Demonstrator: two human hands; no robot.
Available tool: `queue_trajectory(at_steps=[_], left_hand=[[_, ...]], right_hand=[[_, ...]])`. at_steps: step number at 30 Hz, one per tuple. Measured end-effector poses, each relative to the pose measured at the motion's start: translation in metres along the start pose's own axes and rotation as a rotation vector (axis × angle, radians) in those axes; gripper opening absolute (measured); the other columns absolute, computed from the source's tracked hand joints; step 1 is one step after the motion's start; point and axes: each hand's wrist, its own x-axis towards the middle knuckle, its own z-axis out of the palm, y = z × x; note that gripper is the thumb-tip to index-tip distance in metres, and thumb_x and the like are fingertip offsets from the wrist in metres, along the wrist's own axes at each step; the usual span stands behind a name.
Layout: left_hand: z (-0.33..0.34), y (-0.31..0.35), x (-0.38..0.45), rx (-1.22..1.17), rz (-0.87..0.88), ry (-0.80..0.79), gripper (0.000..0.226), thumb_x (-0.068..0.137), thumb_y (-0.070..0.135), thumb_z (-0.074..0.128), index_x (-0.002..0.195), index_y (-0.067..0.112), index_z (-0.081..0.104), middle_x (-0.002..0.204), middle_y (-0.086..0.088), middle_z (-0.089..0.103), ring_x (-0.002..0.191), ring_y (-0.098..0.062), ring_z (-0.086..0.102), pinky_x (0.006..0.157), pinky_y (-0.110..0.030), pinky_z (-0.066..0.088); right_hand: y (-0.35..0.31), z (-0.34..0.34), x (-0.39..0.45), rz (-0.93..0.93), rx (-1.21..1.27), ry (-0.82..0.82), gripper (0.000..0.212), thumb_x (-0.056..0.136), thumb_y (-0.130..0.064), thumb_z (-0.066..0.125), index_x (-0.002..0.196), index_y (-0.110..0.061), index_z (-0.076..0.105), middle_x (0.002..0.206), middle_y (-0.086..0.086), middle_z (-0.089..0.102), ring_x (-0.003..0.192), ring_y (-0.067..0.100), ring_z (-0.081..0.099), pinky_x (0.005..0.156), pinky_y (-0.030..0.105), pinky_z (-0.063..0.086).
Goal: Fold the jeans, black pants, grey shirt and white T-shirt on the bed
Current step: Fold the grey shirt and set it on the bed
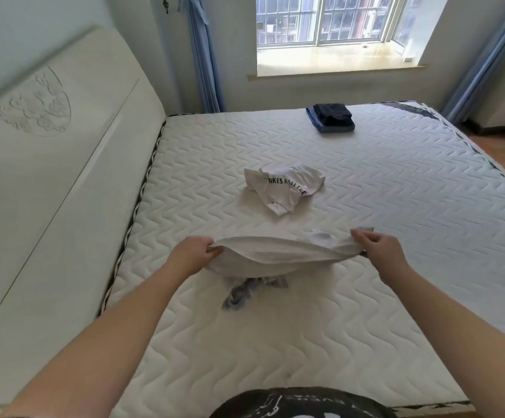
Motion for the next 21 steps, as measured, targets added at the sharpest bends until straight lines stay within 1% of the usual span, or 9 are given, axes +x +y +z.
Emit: queue_trajectory(at_steps=[2, 5, 7, 9, 11, 12, 15, 17, 21], left_hand=[[0.03, -0.007, -0.012, -0.014, -0.011, -0.12, 0.041, 0.088, 0.056, 0.06, 0.07, 0.022, 0.047, 0.076, -0.007, 0.059, 0.079, -0.027, 0.059, 0.059, -0.034, 0.032], [0.064, -0.019, -0.037, -0.003, 0.032, -0.317, 0.04, 0.077, 0.051, 0.075, 0.095, 0.019, 0.059, 0.095, -0.005, 0.065, 0.092, -0.024, 0.061, 0.065, -0.031, 0.035], [0.084, -0.029, -0.053, 0.081, 0.051, -0.443, 0.036, 0.076, 0.039, 0.079, 0.092, 0.02, 0.053, 0.101, -0.005, 0.061, 0.099, -0.025, 0.058, 0.068, -0.029, 0.034], [0.1, -0.039, -0.067, 0.128, 0.037, -0.514, 0.02, 0.079, 0.024, 0.071, 0.09, 0.02, 0.054, 0.104, -0.008, 0.061, 0.102, -0.027, 0.058, 0.071, -0.03, 0.036], [0.113, -0.045, -0.077, 0.12, -0.004, -0.516, 0.014, 0.08, 0.013, 0.061, 0.093, 0.01, 0.063, 0.107, -0.013, 0.062, 0.102, -0.03, 0.059, 0.077, -0.033, 0.042], [0.119, -0.049, -0.082, 0.089, -0.035, -0.49, 0.017, 0.079, 0.01, 0.058, 0.094, 0.007, 0.065, 0.106, -0.015, 0.063, 0.1, -0.03, 0.059, 0.079, -0.035, 0.044], [0.131, -0.053, -0.093, -0.024, -0.159, -0.373, 0.018, 0.076, 0.007, 0.06, 0.091, 0.004, 0.069, 0.098, -0.019, 0.062, 0.096, -0.03, 0.058, 0.077, -0.035, 0.043], [0.139, -0.053, -0.1, -0.114, -0.259, -0.288, 0.015, 0.078, 0.007, 0.064, 0.09, 0.005, 0.072, 0.094, -0.021, 0.062, 0.095, -0.026, 0.054, 0.075, -0.032, 0.039], [0.157, -0.053, -0.117, -0.475, -0.517, -0.199, 0.016, 0.084, 0.005, 0.063, 0.095, 0.01, 0.073, 0.088, -0.015, 0.07, 0.082, -0.024, 0.06, 0.066, -0.027, 0.042]], right_hand=[[0.035, 0.002, -0.008, 0.097, 0.03, 0.074, 0.027, 0.086, -0.023, 0.074, 0.103, -0.003, 0.074, 0.095, 0.014, 0.073, 0.082, 0.024, 0.067, 0.086, 0.043, 0.056], [0.074, -0.001, -0.02, 0.199, -0.01, 0.122, 0.025, 0.086, -0.008, 0.071, 0.11, -0.001, 0.071, 0.096, 0.018, 0.069, 0.084, 0.025, 0.062, 0.087, 0.044, 0.053], [0.09, -0.004, -0.027, 0.244, -0.073, 0.119, 0.038, 0.085, -0.005, 0.071, 0.122, -0.004, 0.064, 0.09, 0.013, 0.061, 0.085, 0.028, 0.058, 0.087, 0.046, 0.054], [0.104, -0.006, -0.034, 0.309, -0.056, 0.108, 0.056, 0.084, -0.002, 0.072, 0.136, -0.005, 0.051, 0.104, 0.014, 0.054, 0.097, 0.032, 0.058, 0.09, 0.048, 0.054], [0.117, -0.005, -0.039, 0.397, 0.013, 0.091, 0.061, 0.084, 0.002, 0.071, 0.139, 0.001, 0.045, 0.114, 0.015, 0.054, 0.103, 0.033, 0.059, 0.084, 0.041, 0.055], [0.122, -0.003, -0.042, 0.438, 0.031, 0.071, 0.051, 0.084, 0.003, 0.071, 0.131, 0.006, 0.05, 0.113, 0.017, 0.057, 0.097, 0.032, 0.061, 0.073, 0.033, 0.057], [0.136, 0.004, -0.05, 0.533, 0.022, 0.029, 0.01, 0.084, 0.003, 0.07, 0.085, 0.007, 0.061, 0.094, 0.019, 0.062, 0.073, 0.025, 0.061, 0.046, 0.019, 0.053], [0.143, 0.01, -0.055, 0.575, 0.064, 0.018, 0.009, 0.086, 0.005, 0.066, 0.079, 0.003, 0.061, 0.089, 0.017, 0.064, 0.071, 0.024, 0.062, 0.049, 0.021, 0.055], [0.154, 0.022, -0.064, 0.659, 0.11, -0.038, 0.011, 0.09, 0.005, 0.06, 0.101, 0.005, 0.06, 0.092, 0.017, 0.064, 0.078, 0.027, 0.065, 0.077, 0.035, 0.054]])
